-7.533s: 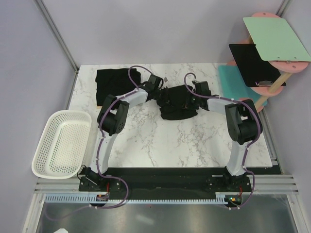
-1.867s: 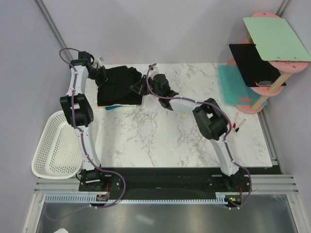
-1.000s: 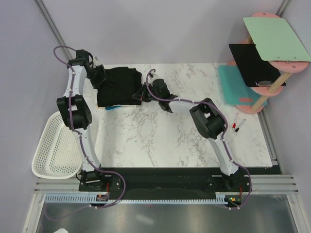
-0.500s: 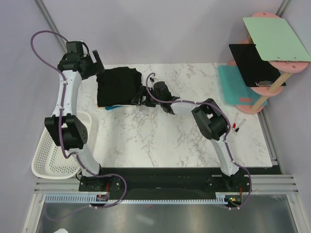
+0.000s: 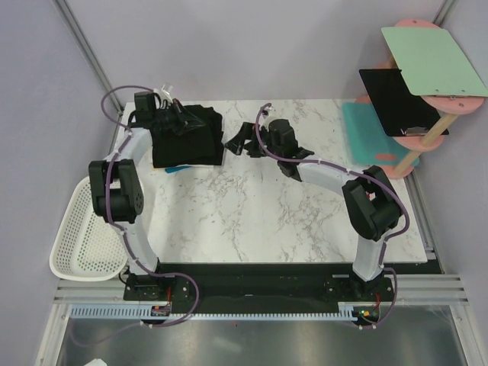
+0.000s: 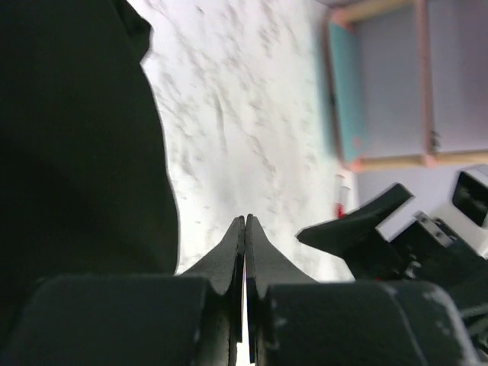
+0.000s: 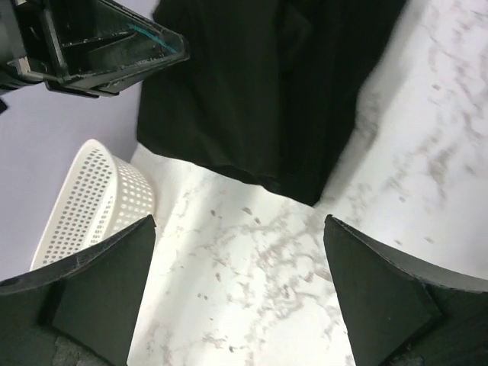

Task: Fold and stack the t-shirts
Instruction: Put the neatly folded tshirt into the corner of the board with the left arm

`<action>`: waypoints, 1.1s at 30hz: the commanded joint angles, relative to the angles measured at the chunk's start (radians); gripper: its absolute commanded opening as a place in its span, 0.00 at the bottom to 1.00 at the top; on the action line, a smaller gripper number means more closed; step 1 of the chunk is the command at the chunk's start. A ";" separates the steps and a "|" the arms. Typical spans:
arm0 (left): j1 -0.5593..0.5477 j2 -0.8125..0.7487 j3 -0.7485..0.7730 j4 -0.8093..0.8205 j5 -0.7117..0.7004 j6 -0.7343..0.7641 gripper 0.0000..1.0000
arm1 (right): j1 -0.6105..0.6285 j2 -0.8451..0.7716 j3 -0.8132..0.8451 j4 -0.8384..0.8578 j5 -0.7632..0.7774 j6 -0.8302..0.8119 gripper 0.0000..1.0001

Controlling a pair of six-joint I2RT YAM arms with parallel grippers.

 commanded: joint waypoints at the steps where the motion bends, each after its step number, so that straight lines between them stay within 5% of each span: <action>1: -0.001 0.121 -0.052 0.544 0.319 -0.351 0.02 | -0.064 -0.065 -0.136 0.018 0.016 -0.014 0.98; 14: 0.022 0.577 -0.018 1.445 0.369 -1.156 0.02 | -0.139 -0.101 -0.237 0.008 -0.024 -0.025 0.98; 24: 0.022 0.528 -0.053 1.421 0.401 -1.112 0.02 | -0.148 -0.086 -0.244 0.005 -0.037 -0.016 0.98; 30: 0.020 0.299 -0.023 1.144 0.370 -0.878 0.02 | -0.150 -0.089 -0.260 0.008 -0.033 -0.016 0.98; 33: 0.005 0.188 0.031 0.868 0.341 -0.675 0.02 | -0.151 -0.087 -0.271 0.012 -0.028 -0.016 0.98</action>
